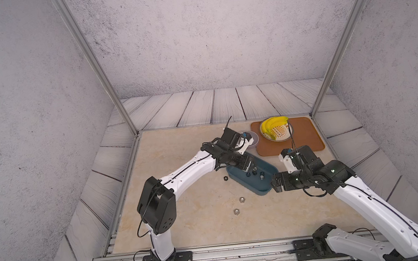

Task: Put the nuts on the desktop into the storage box
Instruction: Place the nut in the storage box, then pick up the nut from the center of the board.

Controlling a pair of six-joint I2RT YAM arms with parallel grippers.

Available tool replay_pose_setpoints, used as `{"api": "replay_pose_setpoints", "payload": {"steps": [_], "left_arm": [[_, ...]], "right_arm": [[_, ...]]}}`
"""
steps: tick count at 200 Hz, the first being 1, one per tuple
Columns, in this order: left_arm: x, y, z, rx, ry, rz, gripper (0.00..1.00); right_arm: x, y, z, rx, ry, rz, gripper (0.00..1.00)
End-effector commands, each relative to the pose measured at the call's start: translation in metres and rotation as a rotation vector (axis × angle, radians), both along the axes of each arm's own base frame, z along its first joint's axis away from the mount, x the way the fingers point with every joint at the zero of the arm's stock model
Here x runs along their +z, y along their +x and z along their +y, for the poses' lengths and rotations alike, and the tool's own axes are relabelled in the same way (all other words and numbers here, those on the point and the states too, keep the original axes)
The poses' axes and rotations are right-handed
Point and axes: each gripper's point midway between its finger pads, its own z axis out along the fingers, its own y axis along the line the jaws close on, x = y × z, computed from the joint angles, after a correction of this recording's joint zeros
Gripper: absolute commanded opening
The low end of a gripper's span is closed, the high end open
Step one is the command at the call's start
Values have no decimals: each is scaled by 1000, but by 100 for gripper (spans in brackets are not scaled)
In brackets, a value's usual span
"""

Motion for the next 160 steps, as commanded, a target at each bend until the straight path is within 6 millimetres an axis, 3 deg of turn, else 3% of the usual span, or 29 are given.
{"api": "replay_pose_setpoints", "payload": {"steps": [1, 24, 77, 125, 160], "left_arm": [[2, -7, 27, 35, 37, -21, 70], [-1, -21, 44, 44, 44, -31, 74], [-38, -11, 85, 157, 195, -59, 76], [-55, -19, 86, 77, 214, -61, 78], [-58, -23, 99, 171, 196, -45, 81]], "right_arm": [[15, -3, 20, 75, 101, -7, 99], [13, -5, 28, 87, 133, 29, 99], [11, -7, 44, 124, 204, 66, 99], [0, -8, 54, 148, 208, 93, 99], [-19, -9, 59, 120, 164, 132, 99]]}}
